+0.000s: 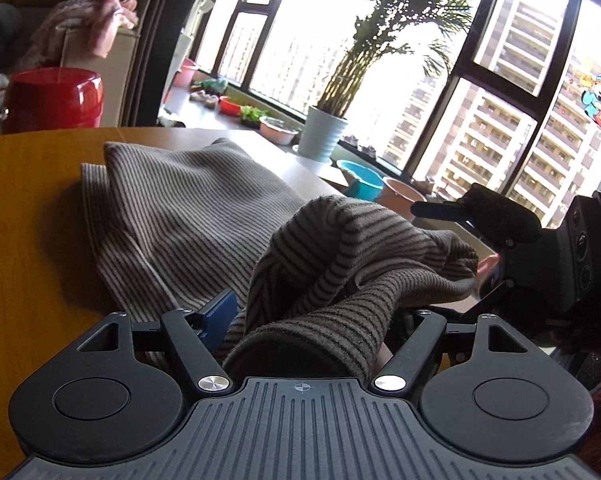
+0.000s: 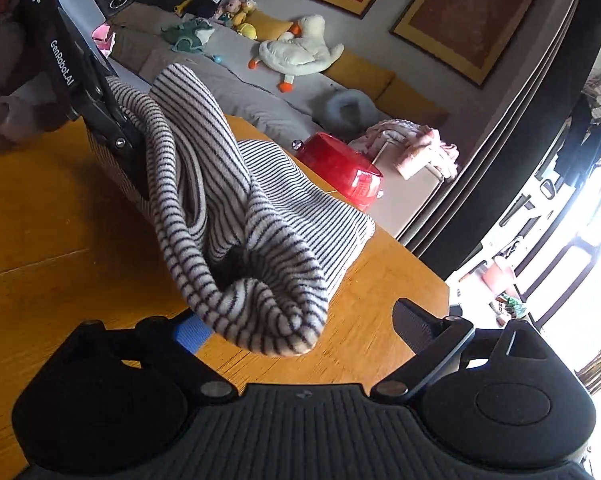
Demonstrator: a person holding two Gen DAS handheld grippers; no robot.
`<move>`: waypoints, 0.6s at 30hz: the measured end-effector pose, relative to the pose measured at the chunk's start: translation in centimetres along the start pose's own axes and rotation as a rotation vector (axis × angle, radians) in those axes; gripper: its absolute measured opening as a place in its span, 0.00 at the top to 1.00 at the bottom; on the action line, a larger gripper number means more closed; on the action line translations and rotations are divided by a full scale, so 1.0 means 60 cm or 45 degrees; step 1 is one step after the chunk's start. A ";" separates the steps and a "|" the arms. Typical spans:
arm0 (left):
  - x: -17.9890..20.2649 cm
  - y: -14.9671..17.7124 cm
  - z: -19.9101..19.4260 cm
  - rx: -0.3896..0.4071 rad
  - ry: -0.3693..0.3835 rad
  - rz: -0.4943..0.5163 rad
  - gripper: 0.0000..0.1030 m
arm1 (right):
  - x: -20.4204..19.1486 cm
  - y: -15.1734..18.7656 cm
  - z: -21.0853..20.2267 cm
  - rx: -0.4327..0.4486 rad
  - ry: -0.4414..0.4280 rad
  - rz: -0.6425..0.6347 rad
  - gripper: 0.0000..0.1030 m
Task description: Fold clothes
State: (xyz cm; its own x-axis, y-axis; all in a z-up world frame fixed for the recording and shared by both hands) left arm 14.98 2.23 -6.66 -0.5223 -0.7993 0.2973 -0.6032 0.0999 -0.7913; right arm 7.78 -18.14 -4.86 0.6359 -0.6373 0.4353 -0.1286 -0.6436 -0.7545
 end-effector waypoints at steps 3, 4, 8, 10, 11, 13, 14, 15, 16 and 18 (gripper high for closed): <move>-0.003 -0.001 0.001 -0.010 0.015 -0.047 0.23 | -0.006 -0.007 0.009 0.039 -0.077 0.023 0.27; -0.007 -0.002 0.001 -0.019 0.028 -0.085 0.24 | -0.011 -0.010 0.013 0.041 -0.116 0.018 0.37; -0.006 0.000 -0.005 -0.079 0.071 -0.182 0.25 | -0.005 -0.028 -0.006 0.033 -0.258 0.104 0.59; 0.005 0.003 -0.016 -0.109 0.098 -0.197 0.24 | 0.008 -0.038 -0.024 0.033 -0.335 0.190 0.63; 0.010 0.005 -0.023 -0.122 0.122 -0.206 0.24 | 0.014 -0.043 -0.033 0.033 -0.373 0.233 0.64; 0.024 0.010 -0.041 -0.149 0.183 -0.251 0.24 | 0.027 -0.053 -0.051 0.033 -0.449 0.319 0.65; 0.030 0.011 -0.050 -0.159 0.215 -0.277 0.23 | 0.033 -0.059 -0.060 0.033 -0.488 0.362 0.66; 0.036 0.010 -0.057 -0.162 0.246 -0.299 0.23 | 0.040 -0.064 -0.070 0.033 -0.526 0.405 0.66; 0.042 0.008 -0.065 -0.161 0.279 -0.318 0.22 | 0.046 -0.069 -0.079 0.033 -0.564 0.448 0.67; 0.052 -0.001 -0.079 -0.159 0.342 -0.351 0.20 | 0.059 -0.080 -0.098 0.033 -0.640 0.534 0.67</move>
State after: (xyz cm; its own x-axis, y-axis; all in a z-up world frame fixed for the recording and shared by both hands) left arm 10.53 2.53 -3.19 -0.4600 -0.6245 0.6312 -0.8026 -0.0117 -0.5964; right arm 6.19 -19.81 3.21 0.8148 -0.5522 -0.1768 -0.4289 -0.3688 -0.8247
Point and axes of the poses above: each gripper's, at about its wrist camera, not at the fingertips, and z roughly the way its jaws point, x to its right, y to its underside, the point moved 5 cm from there along z, roughly the way its jaws point, and after that the axes turned 6 degrees about -y, right-handed, at the moved point
